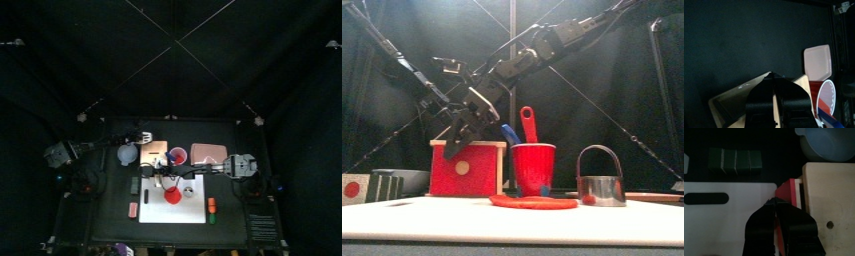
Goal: Get the cutter from the drawer then cut the dough then place the extra dough in the bowl
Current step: Cut the dough
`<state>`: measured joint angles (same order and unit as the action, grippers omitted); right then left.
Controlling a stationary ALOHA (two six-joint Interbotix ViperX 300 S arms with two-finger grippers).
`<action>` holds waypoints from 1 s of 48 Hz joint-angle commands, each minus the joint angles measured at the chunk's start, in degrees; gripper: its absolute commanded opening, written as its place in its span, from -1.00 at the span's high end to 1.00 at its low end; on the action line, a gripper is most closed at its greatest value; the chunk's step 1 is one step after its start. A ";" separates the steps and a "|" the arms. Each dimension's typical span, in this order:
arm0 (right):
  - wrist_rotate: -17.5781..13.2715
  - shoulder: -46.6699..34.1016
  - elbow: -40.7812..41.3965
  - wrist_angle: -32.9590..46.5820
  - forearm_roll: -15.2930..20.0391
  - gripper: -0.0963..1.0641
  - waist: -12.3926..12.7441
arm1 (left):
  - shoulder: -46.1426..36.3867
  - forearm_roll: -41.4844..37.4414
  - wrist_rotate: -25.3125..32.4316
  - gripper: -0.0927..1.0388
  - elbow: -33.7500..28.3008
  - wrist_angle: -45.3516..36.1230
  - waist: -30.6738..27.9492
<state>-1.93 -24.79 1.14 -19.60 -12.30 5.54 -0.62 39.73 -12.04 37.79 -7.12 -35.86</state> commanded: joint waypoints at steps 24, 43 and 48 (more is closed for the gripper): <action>0.09 2.37 -6.68 -2.64 -1.14 0.30 -2.46 | -2.55 -0.18 0.00 0.31 0.70 4.13 0.44; -0.18 13.18 0.97 -0.18 1.14 0.30 -6.94 | -18.63 -10.20 0.53 0.31 10.37 18.90 2.20; -0.18 18.46 7.82 3.43 4.92 0.30 -7.03 | -24.35 -14.50 0.44 0.31 14.24 21.09 4.66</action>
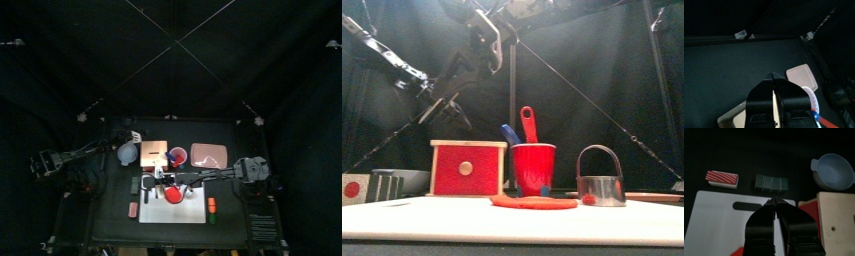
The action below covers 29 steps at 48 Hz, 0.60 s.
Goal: Get the cutter from the drawer then cut the dough then place the extra dough in the bowl
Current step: Cut the dough
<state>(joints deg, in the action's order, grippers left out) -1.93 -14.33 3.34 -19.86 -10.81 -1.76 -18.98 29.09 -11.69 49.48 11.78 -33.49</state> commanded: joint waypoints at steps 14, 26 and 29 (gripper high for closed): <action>-0.09 22.24 26.54 13.36 17.14 0.28 -2.64 | -19.42 -15.73 0.18 0.31 10.28 6.77 15.73; -0.18 30.59 38.32 13.36 27.86 -0.04 -6.94 | -21.18 -22.85 0.09 0.30 12.30 8.79 27.16; -0.18 31.99 40.43 13.36 30.06 -0.16 -8.26 | -20.65 -23.03 0.18 0.30 12.39 8.96 29.79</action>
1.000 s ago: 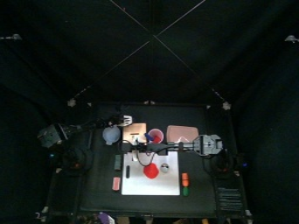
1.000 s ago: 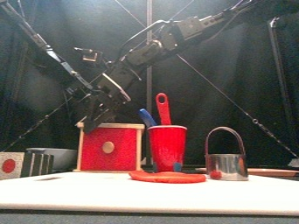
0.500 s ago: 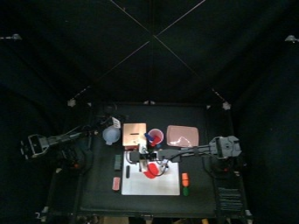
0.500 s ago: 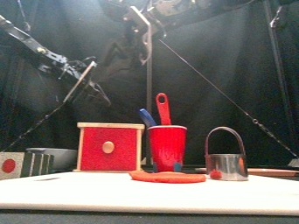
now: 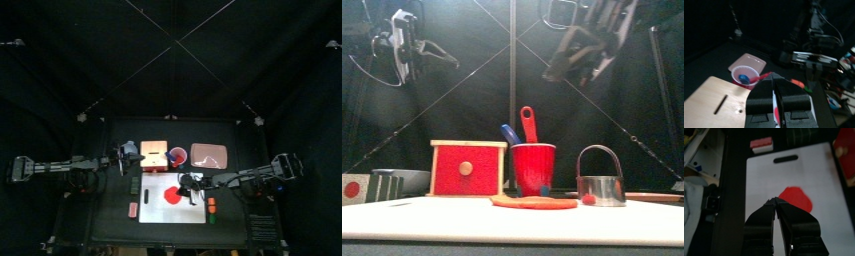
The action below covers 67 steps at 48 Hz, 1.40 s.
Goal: Get the cutter from the drawer then cut the dough then place the extra dough in the bowl
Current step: Cut the dough
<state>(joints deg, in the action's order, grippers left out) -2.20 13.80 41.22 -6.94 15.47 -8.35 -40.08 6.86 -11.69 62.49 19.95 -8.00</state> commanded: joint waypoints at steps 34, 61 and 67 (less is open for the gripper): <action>0.09 9.49 16.70 2.02 4.22 -0.70 0.09 | 11.43 2.20 -0.18 0.30 0.35 9.32 9.23; 0.18 2.46 19.95 14.41 -0.35 -0.69 2.02 | 13.80 4.31 -0.09 0.30 0.18 10.63 9.32; 0.26 0.97 19.95 15.56 -0.35 -0.69 1.93 | 13.89 4.57 -0.09 0.30 0.18 10.72 9.23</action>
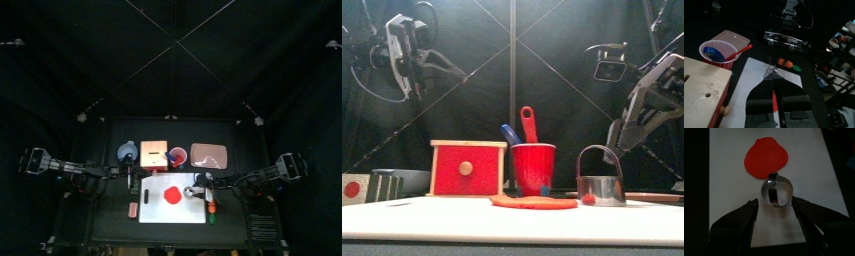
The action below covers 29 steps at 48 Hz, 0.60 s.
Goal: Get the cutter from the drawer then cut the dough then place the extra dough in the bowl
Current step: Cut the dough
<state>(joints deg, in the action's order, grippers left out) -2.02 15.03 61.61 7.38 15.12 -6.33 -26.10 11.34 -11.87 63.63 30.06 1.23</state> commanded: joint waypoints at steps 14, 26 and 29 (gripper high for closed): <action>0.09 -1.85 -0.44 2.55 0.44 -0.67 -0.44 | 0.44 0.09 0.09 0.30 -0.88 0.62 -0.09; 0.09 -2.72 -0.70 2.81 0.79 -0.49 -0.88 | 0.97 0.09 0.09 0.30 -0.88 0.62 -0.18; 0.09 -3.08 -0.79 2.81 0.97 -0.46 -0.79 | 1.23 0.09 0.09 0.30 -0.97 0.62 -0.18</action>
<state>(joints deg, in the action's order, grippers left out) -2.02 11.60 61.79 9.67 15.82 -7.12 -24.96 11.43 -11.87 63.63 30.06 1.14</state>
